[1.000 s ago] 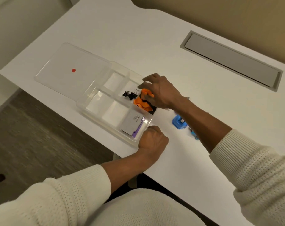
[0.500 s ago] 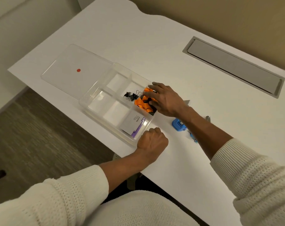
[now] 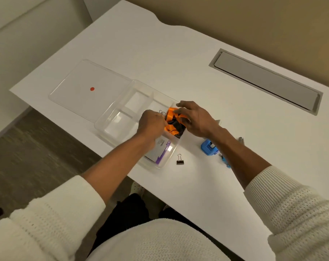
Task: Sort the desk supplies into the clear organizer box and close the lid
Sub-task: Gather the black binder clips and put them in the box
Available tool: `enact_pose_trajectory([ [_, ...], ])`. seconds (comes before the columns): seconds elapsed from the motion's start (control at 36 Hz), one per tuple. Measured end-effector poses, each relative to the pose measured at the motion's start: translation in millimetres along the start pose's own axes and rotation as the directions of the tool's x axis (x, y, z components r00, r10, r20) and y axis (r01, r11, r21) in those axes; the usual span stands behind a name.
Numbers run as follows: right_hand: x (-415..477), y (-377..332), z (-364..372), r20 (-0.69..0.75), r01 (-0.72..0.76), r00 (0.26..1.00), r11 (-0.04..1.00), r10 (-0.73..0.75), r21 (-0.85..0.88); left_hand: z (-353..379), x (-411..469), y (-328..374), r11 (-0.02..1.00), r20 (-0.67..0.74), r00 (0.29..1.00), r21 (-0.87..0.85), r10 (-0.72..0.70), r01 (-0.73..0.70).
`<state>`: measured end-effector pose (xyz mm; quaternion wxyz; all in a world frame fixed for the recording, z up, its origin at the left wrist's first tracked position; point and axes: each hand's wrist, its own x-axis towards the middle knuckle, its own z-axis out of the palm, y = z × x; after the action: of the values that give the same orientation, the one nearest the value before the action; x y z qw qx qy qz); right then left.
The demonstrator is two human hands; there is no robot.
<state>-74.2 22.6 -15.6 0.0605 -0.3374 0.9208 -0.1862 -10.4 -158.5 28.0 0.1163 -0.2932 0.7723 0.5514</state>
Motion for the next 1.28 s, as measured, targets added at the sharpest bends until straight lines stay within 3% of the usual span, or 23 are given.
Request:
enact_pose_trajectory([
  [0.08,0.0,-3.8,3.6,-0.012,-0.032,0.999,0.999,0.033,0.002,-11.7,22.9,7.6,0.999,-0.019,1.0,-0.052,0.003,-0.004],
  [0.17,-1.1,-8.4,6.7,-0.022,-0.057,0.998,0.998,0.057,-0.009,-17.6,43.9,12.4,0.966,-0.069,0.978,0.188,0.195,-0.179],
  [0.25,-1.9,-13.8,9.2,-0.022,-0.083,0.996,0.996,0.083,-0.01,-18.2,62.9,14.3,0.756,0.001,0.911,0.558,0.412,-0.342],
  [0.36,-2.7,-19.4,10.7,-0.029,-0.112,0.993,0.994,0.112,-0.01,-18.7,83.5,8.7,0.456,0.205,0.85,0.77,0.485,-0.446],
  [0.5,-1.5,-22.9,9.8,-0.029,-0.152,0.988,0.988,0.152,-0.014,-20.1,100.6,-3.6,0.238,0.362,0.804,0.826,0.471,-0.511],
  [0.61,-0.4,-24.1,10.5,-0.035,-0.159,0.987,0.987,0.158,-0.019,-20.1,101.0,-6.7,0.221,0.378,0.761,0.804,0.527,-0.552],
  [0.75,-1.0,-21.1,12.1,-0.047,-0.138,0.989,0.99,0.137,-0.028,-22.4,64.1,-0.3,0.097,0.347,0.672,0.842,0.655,-0.53],
  [0.81,-2.0,-19.2,14.8,-0.068,-0.1,0.993,0.994,0.097,-0.043,-21.1,35.0,-4.0,0.095,0.353,0.616,0.812,0.705,-0.575],
  [0.86,-4.1,-16.8,19.5,-0.082,-0.051,0.996,0.996,0.045,-0.074,-15.6,3.1,-15.7,0.058,0.413,0.511,0.732,0.754,-0.678],
  [0.92,-6.8,-14.4,24.3,-0.08,-0.022,0.997,0.993,0.013,-0.112,-6.0,-24.2,-32.6,-0.032,0.543,0.41,0.63,0.733,-0.776],
  [0.97,-8.7,-12.8,26.9,-0.073,-0.024,0.997,0.991,0.015,-0.134,5.8,-41.7,-49.7,-0.113,0.692,0.367,0.543,0.622,-0.832],
  [1.14,-9.5,-8.0,30.2,-0.062,-0.016,0.998,0.993,0.009,-0.115,44.4,-56.7,-77.1,-0.28,0.879,0.388,0.461,0.279,-0.842],
  [1.28,-9.5,-4.1,30.2,-0.063,-0.007,0.998,0.995,0.0,-0.097,67.3,-54.9,-85.5,-0.314,0.865,0.413,0.491,0.284,-0.813],
])
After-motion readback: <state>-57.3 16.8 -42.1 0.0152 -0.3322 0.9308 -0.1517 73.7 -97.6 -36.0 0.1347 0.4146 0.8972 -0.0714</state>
